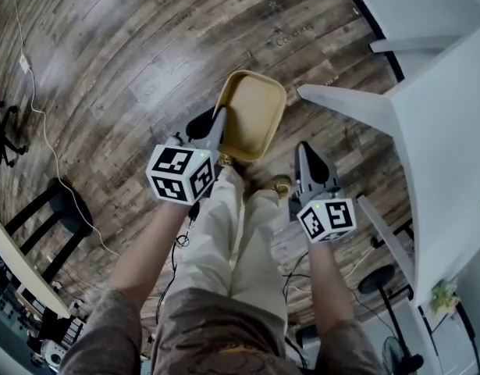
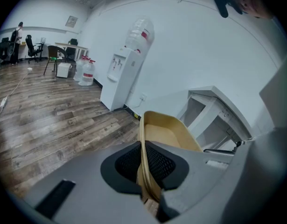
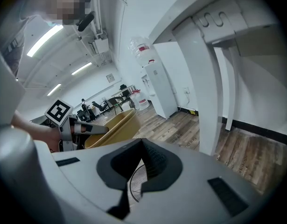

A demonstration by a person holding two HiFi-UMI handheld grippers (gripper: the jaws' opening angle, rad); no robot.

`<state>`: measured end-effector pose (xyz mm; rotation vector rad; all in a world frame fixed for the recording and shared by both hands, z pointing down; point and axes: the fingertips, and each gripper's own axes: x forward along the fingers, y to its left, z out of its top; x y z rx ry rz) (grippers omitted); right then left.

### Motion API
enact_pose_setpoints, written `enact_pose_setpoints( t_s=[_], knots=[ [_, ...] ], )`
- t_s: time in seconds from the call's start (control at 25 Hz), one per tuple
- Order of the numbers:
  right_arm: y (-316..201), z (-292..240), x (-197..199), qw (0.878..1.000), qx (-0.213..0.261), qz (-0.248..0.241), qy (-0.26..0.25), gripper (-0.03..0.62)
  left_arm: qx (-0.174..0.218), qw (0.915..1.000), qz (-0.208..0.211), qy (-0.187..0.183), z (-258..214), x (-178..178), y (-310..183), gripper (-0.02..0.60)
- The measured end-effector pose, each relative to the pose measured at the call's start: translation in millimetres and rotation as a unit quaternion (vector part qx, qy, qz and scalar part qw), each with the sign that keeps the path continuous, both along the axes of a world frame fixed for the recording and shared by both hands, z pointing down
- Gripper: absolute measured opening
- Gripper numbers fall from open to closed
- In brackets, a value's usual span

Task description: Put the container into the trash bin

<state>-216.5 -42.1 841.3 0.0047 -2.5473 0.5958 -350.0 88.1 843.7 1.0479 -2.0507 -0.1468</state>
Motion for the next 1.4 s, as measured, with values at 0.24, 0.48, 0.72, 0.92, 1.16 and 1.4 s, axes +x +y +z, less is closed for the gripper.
enact_pose_setpoints(
  t_s=[0.24, 0.48, 0.72, 0.92, 1.16, 1.4],
  knots=[
    [10.5, 32.2, 3.4, 1.000, -0.001, -0.009, 0.008, 0.002, -0.009, 0.9999, 0.010, 0.005, 43.2, 4.6, 2.0, 0.018],
    [13.9, 42.8, 8.5, 1.000, -0.008, -0.001, 0.014, 0.002, -0.029, 0.9994, 0.008, 0.018, 90.3, 9.4, 6.0, 0.018],
    [13.9, 49.1, 14.2, 1.000, -0.017, 0.004, 0.023, 0.002, -0.064, 0.9971, 0.037, 0.017, 149.0, 12.6, -2.2, 0.018],
    [19.0, 54.6, 9.3, 0.999, -0.021, -0.005, 0.025, 0.002, -0.093, 0.9935, 0.062, 0.017, 196.4, 16.9, -4.6, 0.018],
    [18.3, 58.7, 10.4, 0.999, -0.026, 0.000, 0.029, 0.002, -0.139, 0.9852, 0.098, 0.021, 250.0, 32.6, -6.1, 0.018],
    [20.6, 68.8, 20.8, 0.999, -0.029, 0.009, 0.041, 0.002, -0.180, 0.9754, 0.125, 0.024, 293.3, 47.7, -9.7, 0.018]
  ],
)
